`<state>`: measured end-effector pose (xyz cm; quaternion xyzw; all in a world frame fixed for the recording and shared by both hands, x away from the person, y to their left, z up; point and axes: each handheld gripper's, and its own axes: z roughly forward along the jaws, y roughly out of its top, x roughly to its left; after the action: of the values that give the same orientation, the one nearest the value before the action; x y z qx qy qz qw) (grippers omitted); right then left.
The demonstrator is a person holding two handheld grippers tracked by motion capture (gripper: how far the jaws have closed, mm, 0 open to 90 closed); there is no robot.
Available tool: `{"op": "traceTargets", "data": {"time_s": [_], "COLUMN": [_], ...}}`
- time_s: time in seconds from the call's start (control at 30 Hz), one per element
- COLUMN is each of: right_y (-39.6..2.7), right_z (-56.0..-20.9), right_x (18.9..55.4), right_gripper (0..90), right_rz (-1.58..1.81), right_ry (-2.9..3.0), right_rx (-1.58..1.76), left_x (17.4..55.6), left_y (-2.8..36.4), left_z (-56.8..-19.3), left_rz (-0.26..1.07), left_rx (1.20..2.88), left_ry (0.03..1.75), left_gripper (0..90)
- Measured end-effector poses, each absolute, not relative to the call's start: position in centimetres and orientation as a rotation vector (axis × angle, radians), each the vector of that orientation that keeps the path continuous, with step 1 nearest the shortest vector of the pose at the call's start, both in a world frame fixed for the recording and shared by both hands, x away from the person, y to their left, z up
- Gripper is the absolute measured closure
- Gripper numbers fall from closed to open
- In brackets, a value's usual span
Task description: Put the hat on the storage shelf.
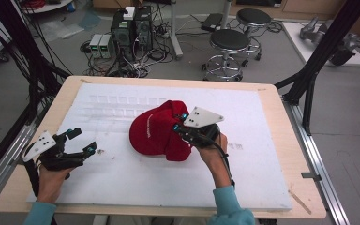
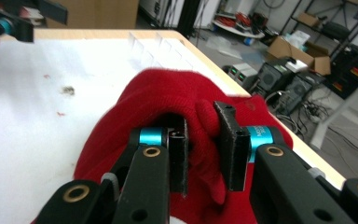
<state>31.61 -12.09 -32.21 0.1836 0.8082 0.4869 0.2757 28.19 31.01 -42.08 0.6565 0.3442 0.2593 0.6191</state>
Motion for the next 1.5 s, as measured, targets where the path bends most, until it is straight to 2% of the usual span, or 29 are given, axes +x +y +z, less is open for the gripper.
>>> {"op": "traceTargets", "data": {"time_s": [0.6,0.8,1.33,1.5], "right_y": [-11.7,-11.5,-10.8,-10.6], "right_z": [-30.4,-30.3,-29.4,-29.5], "right_x": [31.7,32.1,32.3,32.3], "right_gripper": [75.9,75.8,75.9,75.9], "right_rz": [1.342,1.344,1.354,1.351], "right_ry": [2.191,2.215,2.239,2.249], "right_rx": [0.385,0.371,0.302,0.284], "left_x": [29.3,30.7,33.9,34.4], "left_y": [28.1,26.7,18.6,16.7], "left_z": [-37.9,-35.8,-31.7,-31.4], "left_rz": [0.458,0.338,0.173,0.132], "left_rx": [1.625,1.658,1.813,1.819], "left_ry": [0.623,0.555,0.366,0.351], "left_gripper": [11.4,11.4,11.4,10.1]}}
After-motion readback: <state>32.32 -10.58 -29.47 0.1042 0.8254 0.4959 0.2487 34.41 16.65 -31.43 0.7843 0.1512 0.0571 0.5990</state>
